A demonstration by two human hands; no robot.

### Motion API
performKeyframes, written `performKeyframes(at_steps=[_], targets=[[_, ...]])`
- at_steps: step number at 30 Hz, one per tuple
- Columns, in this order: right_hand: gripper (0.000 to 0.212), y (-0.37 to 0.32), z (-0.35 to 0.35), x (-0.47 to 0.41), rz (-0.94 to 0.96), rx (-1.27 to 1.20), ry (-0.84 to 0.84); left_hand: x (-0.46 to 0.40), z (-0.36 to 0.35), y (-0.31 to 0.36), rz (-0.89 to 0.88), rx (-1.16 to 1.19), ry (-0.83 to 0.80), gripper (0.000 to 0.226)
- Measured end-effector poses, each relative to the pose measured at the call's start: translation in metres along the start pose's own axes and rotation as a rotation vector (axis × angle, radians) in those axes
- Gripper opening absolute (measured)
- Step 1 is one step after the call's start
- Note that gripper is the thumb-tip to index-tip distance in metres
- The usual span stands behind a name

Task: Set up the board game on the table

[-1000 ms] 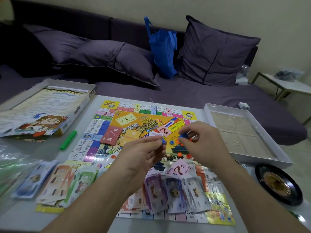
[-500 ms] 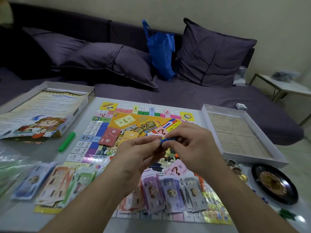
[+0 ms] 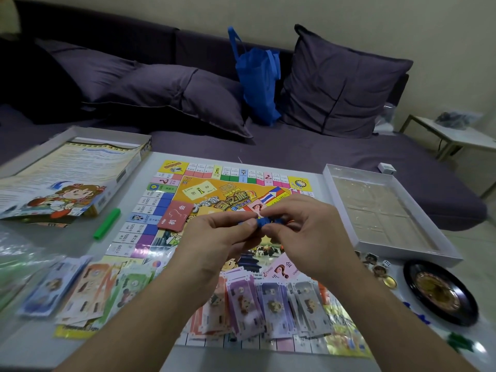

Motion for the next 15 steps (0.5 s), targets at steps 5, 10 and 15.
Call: performKeyframes(at_steps=[5, 10, 15], targets=[[0.021, 0.0, 0.004, 0.002, -0.022, -0.084, 0.084, 0.0, -0.001, 0.001, -0.014, 0.03, -0.014, 0.025], [0.02, -0.007, 0.006, 0.003, 0.007, -0.045, 0.099, 0.002, 0.0, 0.004, -0.019, -0.015, -0.015, 0.025], [0.018, -0.02, 0.002, 0.006, 0.069, 0.076, 0.102, 0.004, 0.003, 0.009, -0.023, -0.14, 0.022, 0.015]])
Point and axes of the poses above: each hand's wrist, its own x-axis away from the middle knuckle, its own z-axis out of the back of the hand, y = z × x, the point moved 9 cm from there along -x, towards the middle knuckle, and after that the axes turned 12 degrees about -y, right-handed, at the moved point
